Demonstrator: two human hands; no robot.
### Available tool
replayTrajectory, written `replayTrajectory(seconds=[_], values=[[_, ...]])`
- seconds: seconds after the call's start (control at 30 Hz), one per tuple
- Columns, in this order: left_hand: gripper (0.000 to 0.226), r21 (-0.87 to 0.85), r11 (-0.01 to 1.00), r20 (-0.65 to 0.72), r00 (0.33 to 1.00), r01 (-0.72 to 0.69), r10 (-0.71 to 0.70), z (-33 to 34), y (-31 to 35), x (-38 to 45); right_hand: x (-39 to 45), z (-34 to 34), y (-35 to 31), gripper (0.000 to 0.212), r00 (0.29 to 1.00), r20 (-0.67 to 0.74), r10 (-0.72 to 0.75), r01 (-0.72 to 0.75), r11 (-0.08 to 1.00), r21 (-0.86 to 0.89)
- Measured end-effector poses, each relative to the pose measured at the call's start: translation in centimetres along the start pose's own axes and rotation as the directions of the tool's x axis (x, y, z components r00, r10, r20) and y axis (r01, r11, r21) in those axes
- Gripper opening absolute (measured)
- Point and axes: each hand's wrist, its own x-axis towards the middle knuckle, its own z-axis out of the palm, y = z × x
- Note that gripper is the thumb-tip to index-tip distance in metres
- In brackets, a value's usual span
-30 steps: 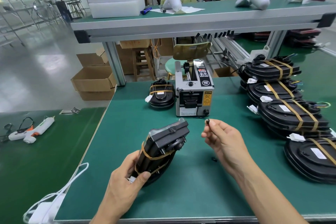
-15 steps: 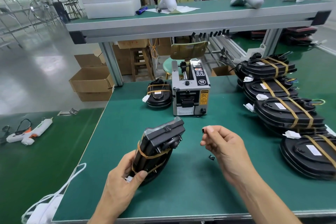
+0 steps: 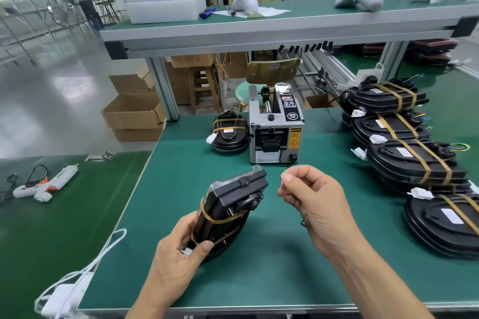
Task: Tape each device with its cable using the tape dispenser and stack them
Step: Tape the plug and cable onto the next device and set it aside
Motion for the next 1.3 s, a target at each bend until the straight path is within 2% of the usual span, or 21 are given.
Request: replayTrajectory(seconds=[0.07, 0.17, 0.4, 0.87, 1.3], values=[[0.059, 0.004, 1.000, 0.003, 1.000, 0.001, -0.001, 0.0, 0.0, 0.0, 0.1, 0.7, -0.3, 0.006, 1.000, 0.021, 0.014, -0.013, 1.000, -0.017], [0.059, 0.003, 1.000, 0.007, 1.000, 0.000, 0.000, 0.0, 0.0, 0.0, 0.6, 1.6, -0.4, 0.014, 0.999, 0.031, 0.009, -0.007, 0.996, -0.085], [0.058, 0.013, 1.000, 0.009, 1.000, -0.013, 0.013, -0.1, -0.2, 0.1, 0.7, 3.5, -0.1, 0.011, 0.997, 0.061, 0.047, -0.036, 0.984, -0.174], [0.059, 0.009, 1.000, 0.013, 1.000, -0.021, 0.021, -0.1, -0.5, 0.1, 0.7, 4.8, 0.3, 0.012, 0.996, -0.042, 0.082, -0.091, 0.945, -0.313], [0.060, 0.002, 1.000, 0.001, 1.000, -0.011, 0.011, 0.1, -0.6, -0.1, 1.3, 4.5, 0.3, 0.007, 0.990, -0.065, 0.128, -0.140, 0.956, -0.258]])
